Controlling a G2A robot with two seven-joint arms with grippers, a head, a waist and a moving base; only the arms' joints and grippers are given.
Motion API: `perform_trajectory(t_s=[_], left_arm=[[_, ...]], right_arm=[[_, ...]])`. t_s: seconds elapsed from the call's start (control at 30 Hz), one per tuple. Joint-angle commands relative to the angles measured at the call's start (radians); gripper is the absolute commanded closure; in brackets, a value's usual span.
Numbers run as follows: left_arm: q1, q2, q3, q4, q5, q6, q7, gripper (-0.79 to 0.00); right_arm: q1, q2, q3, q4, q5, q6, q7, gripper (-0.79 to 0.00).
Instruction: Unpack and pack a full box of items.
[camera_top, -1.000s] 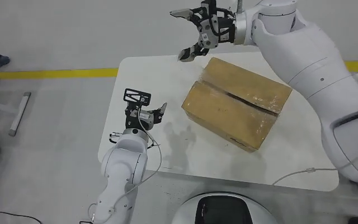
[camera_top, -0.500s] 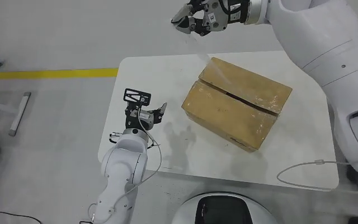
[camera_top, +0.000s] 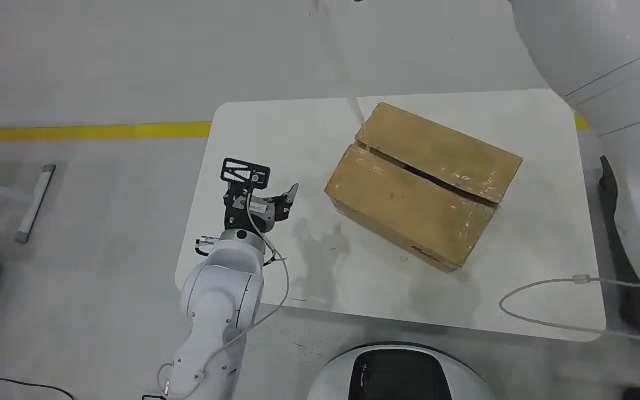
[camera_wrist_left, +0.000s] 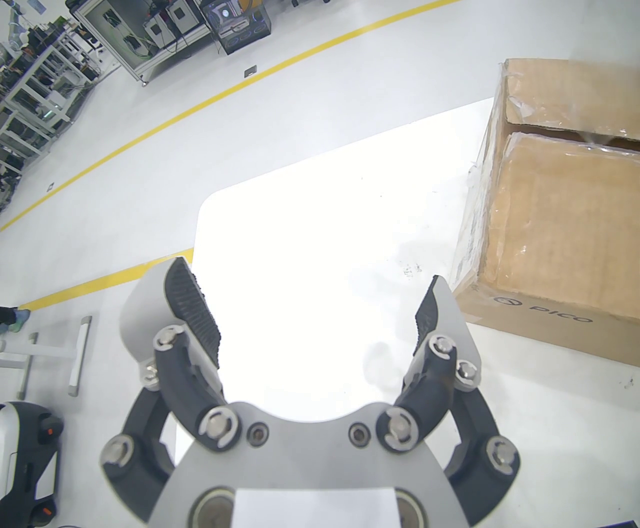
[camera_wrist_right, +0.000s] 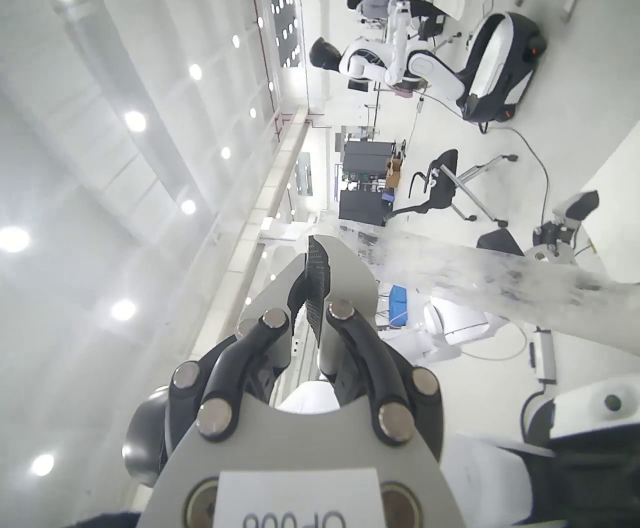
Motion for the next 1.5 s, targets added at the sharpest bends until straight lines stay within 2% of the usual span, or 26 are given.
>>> perform_trajectory(t_s=[0.0, 0.2, 0.33, 0.5, 0.67, 0.9, 1.27, 1.47], left_arm=[[0.000, 0.000, 0.000, 0.000, 0.000, 0.000, 0.000, -0.785], [0.000, 0.000, 0.000, 0.000, 0.000, 0.000, 0.000, -0.785], [0.000, 0.000, 0.000, 0.000, 0.000, 0.000, 0.000, -0.785], [0.000, 0.000, 0.000, 0.000, 0.000, 0.000, 0.000, -0.785], [0.000, 0.000, 0.000, 0.000, 0.000, 0.000, 0.000, -0.785], [0.000, 0.000, 0.000, 0.000, 0.000, 0.000, 0.000, -0.785], [0.000, 0.000, 0.000, 0.000, 0.000, 0.000, 0.000, -0.785], [0.020, 0.000, -0.005, -0.005, -0.008, -0.010, 0.040, -0.785]], right_arm=[[0.006, -0.001, 0.019, 0.004, 0.020, -0.046, -0.006, 0.000], [-0.047, 0.012, 0.046, -0.009, -0.013, -0.115, 0.023, 0.000], [-0.150, 0.043, 0.091, -0.052, -0.034, -0.116, 0.017, 0.000], [-0.303, 0.096, 0.192, -0.192, -0.073, -0.113, -0.047, 0.000], [-0.424, 0.135, 0.274, -0.393, -0.108, -0.022, -0.137, 0.000], [-0.582, 0.162, 0.359, -0.644, -0.084, 0.069, -0.250, 0.000], [-0.867, 0.213, 0.548, -0.884, -0.092, 0.147, -0.279, 0.000], [-1.042, 0.242, 0.669, -1.003, -0.112, 0.212, -0.264, 0.000]])
